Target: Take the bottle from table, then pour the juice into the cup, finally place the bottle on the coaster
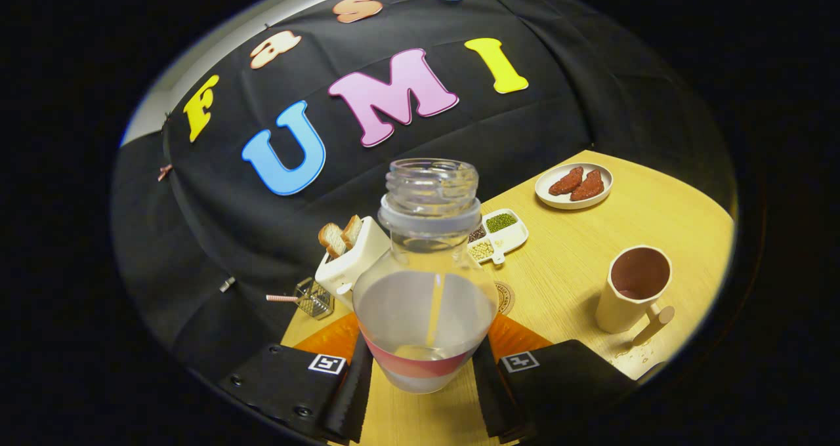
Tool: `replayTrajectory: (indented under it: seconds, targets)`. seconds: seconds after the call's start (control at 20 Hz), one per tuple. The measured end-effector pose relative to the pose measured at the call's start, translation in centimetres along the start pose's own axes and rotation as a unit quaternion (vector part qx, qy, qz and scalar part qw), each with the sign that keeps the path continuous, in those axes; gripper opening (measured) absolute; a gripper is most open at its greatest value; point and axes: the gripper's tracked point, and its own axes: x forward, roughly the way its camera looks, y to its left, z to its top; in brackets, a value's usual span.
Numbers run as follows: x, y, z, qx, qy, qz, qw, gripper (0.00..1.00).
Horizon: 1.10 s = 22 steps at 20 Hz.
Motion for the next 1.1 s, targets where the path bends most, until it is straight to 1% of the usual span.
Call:
replayTrajectory:
  seconds: [0.1,0.25,0.35,0.5,0.55,0.7,0.95,1.1]
  targets:
    - [-0.4,-0.8,1.6,0.057,-0.012,0.01,0.998,0.71]
    - [-1.2,-1.9,3.5,0.141,-0.024,0.018,0.99,0.71]
    - [-0.9,-2.7,3.9,0.19,-0.02,0.019,0.981,0.7]
    - [-0.6,-3.3,4.1,0.261,-0.006,0.028,0.965,0.7]
    - [-0.2,-3.9,3.8,0.278,-0.002,0.02,0.96,0.7]
    - [0.3,-4.7,3.6,0.317,0.008,0.014,0.948,0.7]
    - [1.7,-6.2,3.5,0.363,0.018,0.0,0.931,0.7]
    - [2.8,-6.6,3.5,0.408,0.02,-0.001,0.913,0.7]
